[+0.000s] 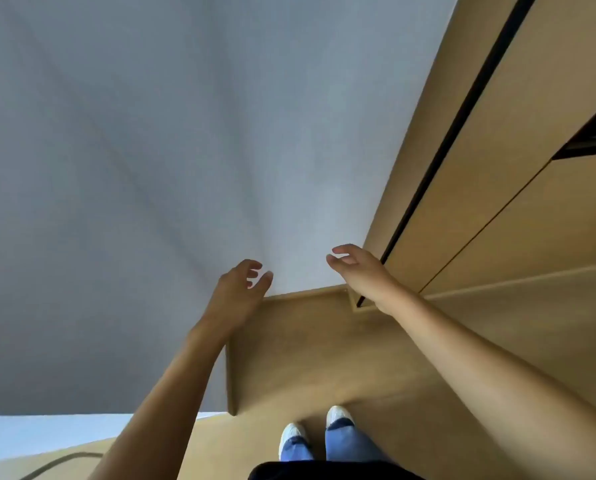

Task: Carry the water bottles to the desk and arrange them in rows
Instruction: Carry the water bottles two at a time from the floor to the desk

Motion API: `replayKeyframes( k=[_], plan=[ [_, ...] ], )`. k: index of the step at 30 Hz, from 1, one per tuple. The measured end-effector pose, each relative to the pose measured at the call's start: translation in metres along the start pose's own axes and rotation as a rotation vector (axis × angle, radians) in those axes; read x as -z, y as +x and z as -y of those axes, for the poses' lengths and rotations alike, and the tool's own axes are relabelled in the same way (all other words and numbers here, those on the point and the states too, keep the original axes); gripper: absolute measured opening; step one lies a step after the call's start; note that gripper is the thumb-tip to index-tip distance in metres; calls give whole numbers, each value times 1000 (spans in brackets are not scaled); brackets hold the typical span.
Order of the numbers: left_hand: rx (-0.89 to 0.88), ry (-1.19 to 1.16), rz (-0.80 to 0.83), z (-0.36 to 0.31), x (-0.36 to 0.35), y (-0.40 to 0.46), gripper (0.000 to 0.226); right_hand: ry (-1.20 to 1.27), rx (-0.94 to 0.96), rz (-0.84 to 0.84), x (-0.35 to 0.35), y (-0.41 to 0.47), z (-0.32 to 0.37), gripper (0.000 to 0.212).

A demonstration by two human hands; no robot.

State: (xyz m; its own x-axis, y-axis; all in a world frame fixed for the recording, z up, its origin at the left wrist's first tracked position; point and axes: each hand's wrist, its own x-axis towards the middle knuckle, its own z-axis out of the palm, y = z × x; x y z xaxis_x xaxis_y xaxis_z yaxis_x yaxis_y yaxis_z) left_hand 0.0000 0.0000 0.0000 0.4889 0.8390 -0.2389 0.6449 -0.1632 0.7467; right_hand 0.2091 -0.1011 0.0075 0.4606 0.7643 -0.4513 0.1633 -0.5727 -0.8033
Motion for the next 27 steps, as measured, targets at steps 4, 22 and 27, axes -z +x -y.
replayKeyframes(
  k=[4, 22, 27],
  plan=[
    [0, 50, 133, -10, -34, 4, 38, 62, -70, -79, 17, -20, -36, 40],
    [-222, 172, 545, -209, -324, -6, 27, 224, -349, -527, 255, -107, -264, 35],
    [-254, 189, 646, -293, -431, -13, 29, 281, -430, -566, 360, -128, -328, 35]
  ],
)
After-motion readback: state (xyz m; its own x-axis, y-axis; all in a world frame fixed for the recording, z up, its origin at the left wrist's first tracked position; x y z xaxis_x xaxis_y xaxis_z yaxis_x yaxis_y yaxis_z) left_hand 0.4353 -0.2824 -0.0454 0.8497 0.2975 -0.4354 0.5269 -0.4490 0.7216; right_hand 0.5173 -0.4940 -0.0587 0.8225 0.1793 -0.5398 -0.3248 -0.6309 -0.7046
